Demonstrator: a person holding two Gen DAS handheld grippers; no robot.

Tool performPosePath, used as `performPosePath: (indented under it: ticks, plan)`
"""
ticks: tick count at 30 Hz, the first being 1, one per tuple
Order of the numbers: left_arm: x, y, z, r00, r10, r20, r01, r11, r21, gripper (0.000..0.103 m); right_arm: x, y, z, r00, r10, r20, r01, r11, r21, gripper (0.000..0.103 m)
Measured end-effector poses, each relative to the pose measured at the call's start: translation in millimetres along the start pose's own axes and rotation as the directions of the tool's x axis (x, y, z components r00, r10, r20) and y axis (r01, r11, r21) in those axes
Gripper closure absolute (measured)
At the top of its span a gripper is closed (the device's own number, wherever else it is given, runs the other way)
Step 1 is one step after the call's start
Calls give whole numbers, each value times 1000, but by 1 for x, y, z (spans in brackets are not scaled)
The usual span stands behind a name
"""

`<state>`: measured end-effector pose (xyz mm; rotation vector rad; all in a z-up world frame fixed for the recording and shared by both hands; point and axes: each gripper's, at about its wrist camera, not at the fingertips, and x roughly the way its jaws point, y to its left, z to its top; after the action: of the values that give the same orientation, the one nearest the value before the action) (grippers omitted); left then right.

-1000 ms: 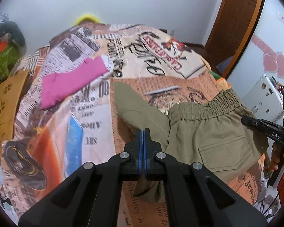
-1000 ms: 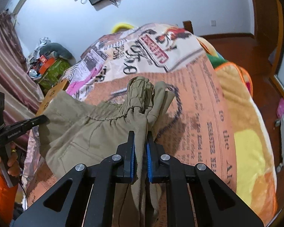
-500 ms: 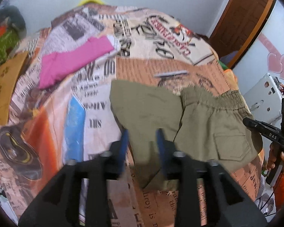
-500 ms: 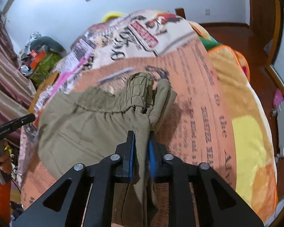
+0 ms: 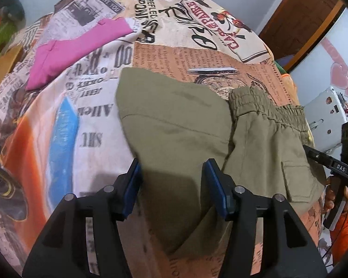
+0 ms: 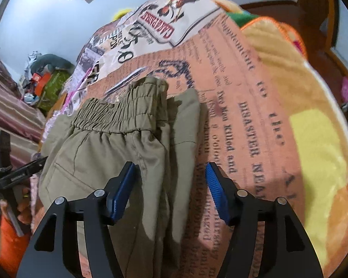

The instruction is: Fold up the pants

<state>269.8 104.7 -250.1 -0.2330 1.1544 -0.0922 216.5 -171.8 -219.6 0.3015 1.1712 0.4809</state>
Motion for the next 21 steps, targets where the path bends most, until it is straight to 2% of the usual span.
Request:
performPosePath:
  ticks: [3, 6, 7, 8, 10, 11, 14, 17, 21]
  plan:
    - [6, -8, 5, 1000, -6, -4, 6, 1000, 22, 49, 5, 1, 5, 1000, 27, -6, -27, 1000, -13, 42]
    - [11, -11, 10, 1000, -21, -5, 21, 1000, 23, 64, 5, 4, 7, 999, 34, -10, -34, 999, -37, 51]
    - [12, -11, 11, 1000, -28, -5, 28, 999, 19, 73, 5, 4, 7, 999, 34, -10, -35, 999, -41, 54]
    - [13, -11, 12, 1000, -26, -4, 26, 1000, 13, 81, 5, 4, 7, 999, 36, -7, -36, 998, -44, 61]
    - [14, -9, 14, 1000, -26, -6, 26, 1000, 2, 86, 4, 5, 7, 999, 42, -2, -42, 998, -45, 68]
    - [14, -9, 15, 1000, -25, -4, 24, 1000, -1, 88, 3, 5, 8, 999, 45, 3, -45, 998, -42, 75]
    - [10, -13, 14, 1000, 0, 11, 0, 1000, 20, 94, -1, 9, 8, 998, 47, 31, -45, 998, -52, 83]
    - [2, -19, 13, 999, 32, 42, -35, 998, 51, 98, -6, 18, 8, 998, 27, 57, -22, 996, -90, 86]
    - [-10, -24, 15, 997, 29, 74, -33, 997, 66, 100, -12, 27, 14, 997, 19, 80, -9, 993, -118, 88]
